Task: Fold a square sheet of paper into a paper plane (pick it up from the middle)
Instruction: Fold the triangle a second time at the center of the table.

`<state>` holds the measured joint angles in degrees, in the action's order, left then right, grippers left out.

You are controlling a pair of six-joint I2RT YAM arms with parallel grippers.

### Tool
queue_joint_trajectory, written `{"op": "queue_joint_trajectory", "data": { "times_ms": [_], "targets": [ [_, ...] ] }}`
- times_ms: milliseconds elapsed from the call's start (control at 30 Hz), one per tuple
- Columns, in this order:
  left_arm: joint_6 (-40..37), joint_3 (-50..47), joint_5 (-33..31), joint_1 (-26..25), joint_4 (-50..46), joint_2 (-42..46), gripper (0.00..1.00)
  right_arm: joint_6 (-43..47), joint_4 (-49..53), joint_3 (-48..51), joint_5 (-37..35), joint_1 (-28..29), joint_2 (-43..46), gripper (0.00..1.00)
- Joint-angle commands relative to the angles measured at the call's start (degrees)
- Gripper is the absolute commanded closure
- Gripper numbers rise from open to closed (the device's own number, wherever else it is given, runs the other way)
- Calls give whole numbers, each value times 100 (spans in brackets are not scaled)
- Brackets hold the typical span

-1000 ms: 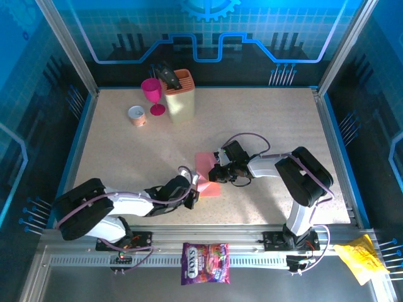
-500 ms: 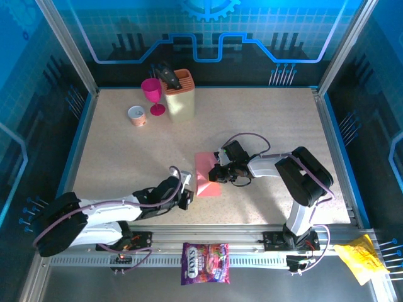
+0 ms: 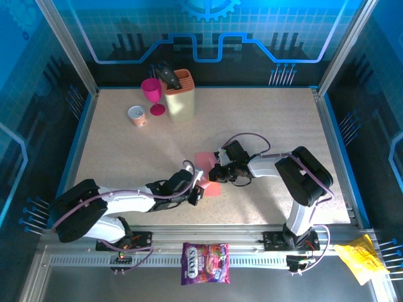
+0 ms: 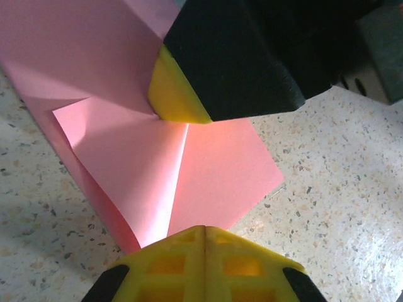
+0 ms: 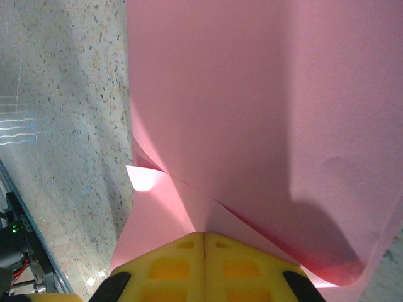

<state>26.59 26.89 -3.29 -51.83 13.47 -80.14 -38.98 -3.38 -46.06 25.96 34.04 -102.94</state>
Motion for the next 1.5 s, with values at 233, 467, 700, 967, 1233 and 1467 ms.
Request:
{"op": "queue_joint_trajectory", "data": {
  "times_ms": [233, 467, 700, 967, 1233, 1467],
  "targets": [
    [-207, 71, -125, -28, 415, -547, 100, 75, 538, 113, -460, -135, -280, 100],
    [-29, -279, -256, -18, 667, -652, 100, 152, 727, -85, -427, -143, -216, 100],
    [109, -525, -281, -17, 901, -726, 100, 316, 1155, -563, -381, -172, -90, 100],
    [215, -657, -255, -20, 1157, -933, 100, 418, 1476, -972, -347, -201, 552, 84],
    [229, -681, -202, 6, 1193, -879, 100, 81, 1145, -467, -417, 101, 861, 100],
    [277, -753, -149, 82, 1241, -814, 100, -310, 573, 3, -495, 553, 763, 100]
  ]
}}
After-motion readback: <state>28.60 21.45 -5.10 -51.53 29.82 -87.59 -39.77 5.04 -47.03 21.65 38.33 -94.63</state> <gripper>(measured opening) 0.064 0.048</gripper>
